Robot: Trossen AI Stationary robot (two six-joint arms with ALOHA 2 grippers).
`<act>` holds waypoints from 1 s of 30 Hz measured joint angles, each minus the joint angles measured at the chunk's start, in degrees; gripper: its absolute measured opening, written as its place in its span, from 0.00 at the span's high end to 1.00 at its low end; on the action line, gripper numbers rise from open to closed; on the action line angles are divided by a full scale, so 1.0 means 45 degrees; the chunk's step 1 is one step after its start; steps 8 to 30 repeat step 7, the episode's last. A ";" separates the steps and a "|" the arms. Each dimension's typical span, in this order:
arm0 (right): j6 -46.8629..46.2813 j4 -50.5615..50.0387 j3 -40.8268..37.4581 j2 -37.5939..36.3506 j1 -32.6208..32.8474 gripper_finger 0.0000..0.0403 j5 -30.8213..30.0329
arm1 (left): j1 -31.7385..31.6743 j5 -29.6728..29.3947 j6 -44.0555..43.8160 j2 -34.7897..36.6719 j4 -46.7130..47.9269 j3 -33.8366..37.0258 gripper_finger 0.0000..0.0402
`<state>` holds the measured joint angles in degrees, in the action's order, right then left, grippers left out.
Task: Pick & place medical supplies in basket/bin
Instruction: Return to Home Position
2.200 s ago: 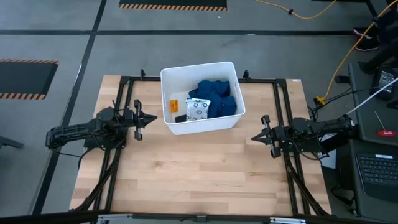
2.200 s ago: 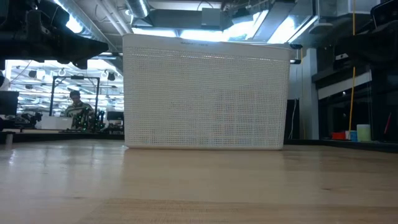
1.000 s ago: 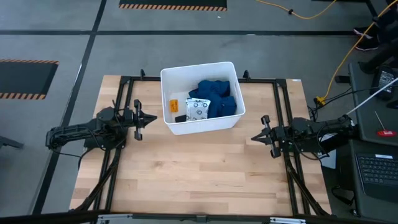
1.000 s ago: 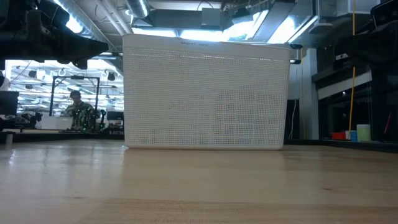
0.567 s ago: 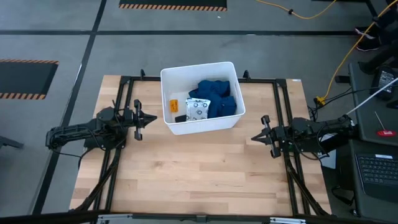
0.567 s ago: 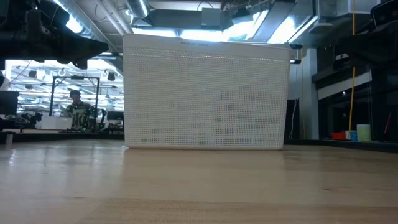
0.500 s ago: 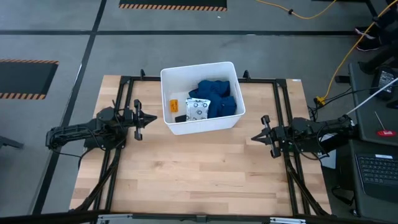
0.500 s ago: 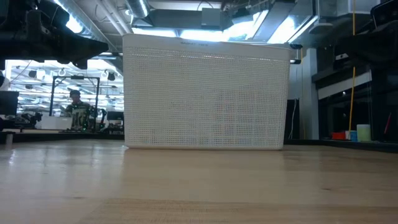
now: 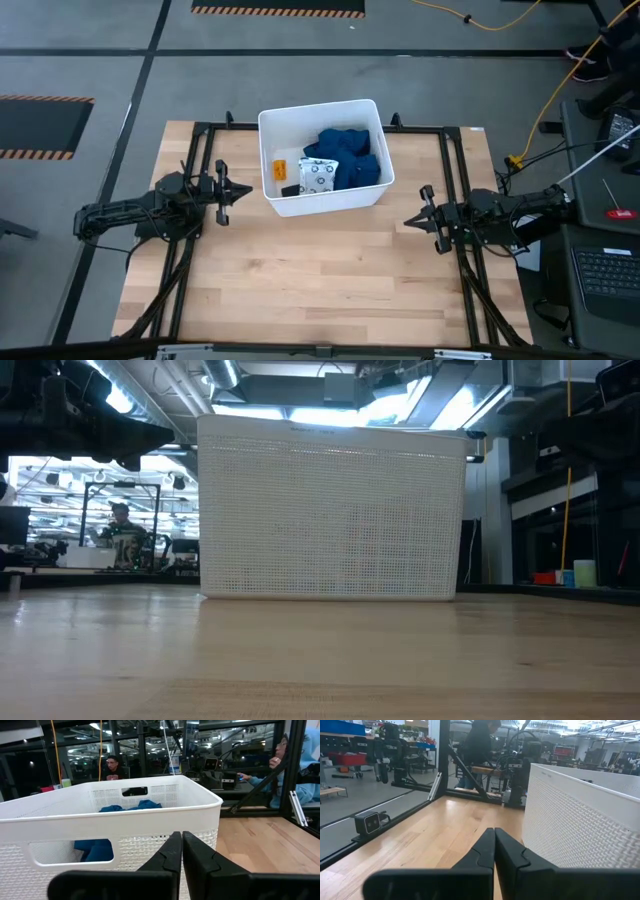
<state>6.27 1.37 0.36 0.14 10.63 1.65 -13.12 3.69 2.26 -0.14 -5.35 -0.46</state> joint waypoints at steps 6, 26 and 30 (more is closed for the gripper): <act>0.0006 0.0000 0.0000 0.0000 -0.0003 0.98 0.0000 | 0.0005 -0.0002 0.0000 0.0005 -0.0002 0.0002 0.97; 0.0014 0.0000 0.0000 -0.0001 0.0000 0.98 0.0000 | 0.0000 0.0000 0.0000 0.0000 0.0000 0.0002 0.97; 0.0014 0.0000 0.0000 -0.0001 0.0000 0.98 0.0000 | 0.0000 0.0000 0.0000 0.0000 0.0000 0.0002 0.97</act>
